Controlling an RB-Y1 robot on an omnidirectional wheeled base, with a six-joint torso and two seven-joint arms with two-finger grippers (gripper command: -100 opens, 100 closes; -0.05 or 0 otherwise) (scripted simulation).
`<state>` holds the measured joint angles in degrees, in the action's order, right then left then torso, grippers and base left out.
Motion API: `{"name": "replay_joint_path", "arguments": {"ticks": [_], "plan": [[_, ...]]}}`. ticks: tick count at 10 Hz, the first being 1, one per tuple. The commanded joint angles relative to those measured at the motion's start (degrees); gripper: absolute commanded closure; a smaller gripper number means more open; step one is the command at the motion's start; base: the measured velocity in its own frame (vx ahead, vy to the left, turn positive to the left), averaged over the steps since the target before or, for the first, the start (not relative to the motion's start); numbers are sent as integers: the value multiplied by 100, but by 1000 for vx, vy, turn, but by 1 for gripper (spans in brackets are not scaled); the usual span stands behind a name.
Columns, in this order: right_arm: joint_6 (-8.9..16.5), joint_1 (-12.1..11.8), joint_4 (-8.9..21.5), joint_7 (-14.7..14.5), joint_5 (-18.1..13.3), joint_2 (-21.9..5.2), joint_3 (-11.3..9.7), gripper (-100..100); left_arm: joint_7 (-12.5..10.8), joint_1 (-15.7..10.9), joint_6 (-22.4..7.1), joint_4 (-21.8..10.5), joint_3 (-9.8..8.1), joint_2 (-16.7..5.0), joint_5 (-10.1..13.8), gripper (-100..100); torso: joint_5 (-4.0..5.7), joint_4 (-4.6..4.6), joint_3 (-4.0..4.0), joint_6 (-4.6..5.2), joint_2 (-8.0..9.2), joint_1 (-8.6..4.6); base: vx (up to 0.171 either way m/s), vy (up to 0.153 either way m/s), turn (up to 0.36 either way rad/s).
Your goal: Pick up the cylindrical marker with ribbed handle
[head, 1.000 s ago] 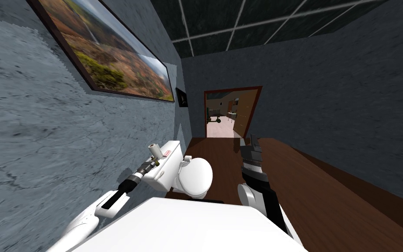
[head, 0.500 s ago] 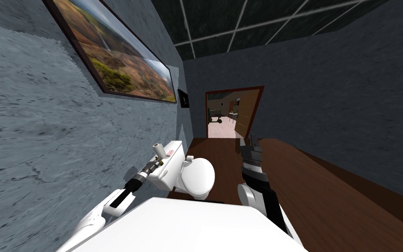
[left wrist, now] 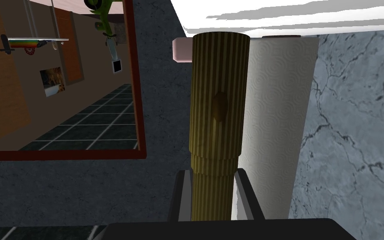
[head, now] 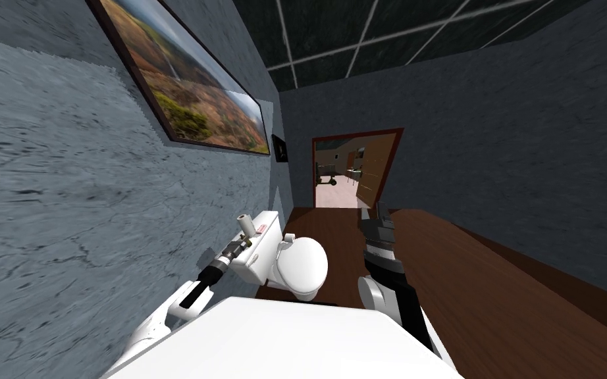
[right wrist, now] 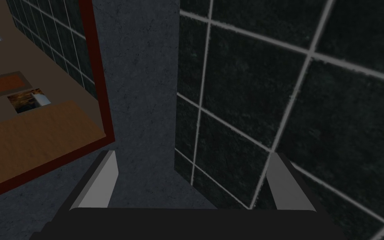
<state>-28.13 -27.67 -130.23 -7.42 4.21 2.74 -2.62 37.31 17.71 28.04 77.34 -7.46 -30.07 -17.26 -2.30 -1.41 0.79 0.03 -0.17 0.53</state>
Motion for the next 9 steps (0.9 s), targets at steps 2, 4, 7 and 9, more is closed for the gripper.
{"name": "replay_joint_path", "arguments": {"ticks": [2,4,7,9], "plan": [[0,0,0,0,0,0,0,0,-90,73,-249,436,-80,275,-397,100,-1,-1,-1,-4,4,4,-19,54,50],[0,0,0,0,0,0,0,0,-181,146,-497,811,-156,536,-764,100,-3,-2,1,-8,0,14,-7,81,59],[0,0,0,0,0,0,0,0,-271,219,-746,1229,-233,796,-1131,100,-3,-2,1,-7,-1,11,-7,55,29],[0,0,0,0,0,0,0,0,-287,216,-748,1162,-219,741,-1052,0,-1,-2,2,-3,-2,0,-1,11,1]]}}
